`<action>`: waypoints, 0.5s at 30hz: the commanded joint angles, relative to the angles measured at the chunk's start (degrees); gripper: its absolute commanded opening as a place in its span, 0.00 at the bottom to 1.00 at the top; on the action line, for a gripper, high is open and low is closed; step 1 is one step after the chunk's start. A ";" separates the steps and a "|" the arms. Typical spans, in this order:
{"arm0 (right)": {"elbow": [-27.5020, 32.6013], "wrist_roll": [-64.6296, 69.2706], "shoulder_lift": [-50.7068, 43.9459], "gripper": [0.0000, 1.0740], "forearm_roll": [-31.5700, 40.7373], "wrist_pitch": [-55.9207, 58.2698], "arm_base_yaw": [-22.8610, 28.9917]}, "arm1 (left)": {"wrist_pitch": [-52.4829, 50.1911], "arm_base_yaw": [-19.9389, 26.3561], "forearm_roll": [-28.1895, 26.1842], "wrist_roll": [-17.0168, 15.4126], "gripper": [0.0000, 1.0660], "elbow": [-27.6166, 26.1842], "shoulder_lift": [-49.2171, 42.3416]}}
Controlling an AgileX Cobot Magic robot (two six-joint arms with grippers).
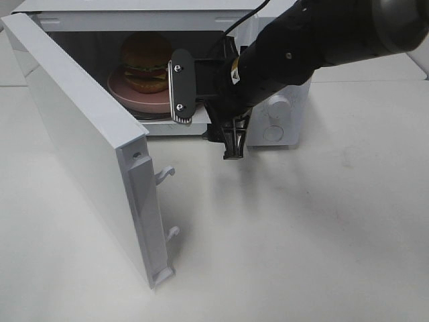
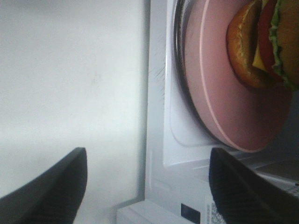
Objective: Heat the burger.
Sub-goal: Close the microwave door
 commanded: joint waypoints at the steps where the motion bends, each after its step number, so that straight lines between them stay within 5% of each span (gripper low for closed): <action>1: 4.01 0.46 -3.84 0.68 -0.40 -0.46 -0.23 | -0.57 0.00 -0.34 -0.23 0.92 -0.06 -0.92; 15: 16.79 1.20 -15.70 0.68 -0.40 -0.40 -0.23 | -0.57 0.00 -0.34 -0.23 0.92 -0.06 -0.92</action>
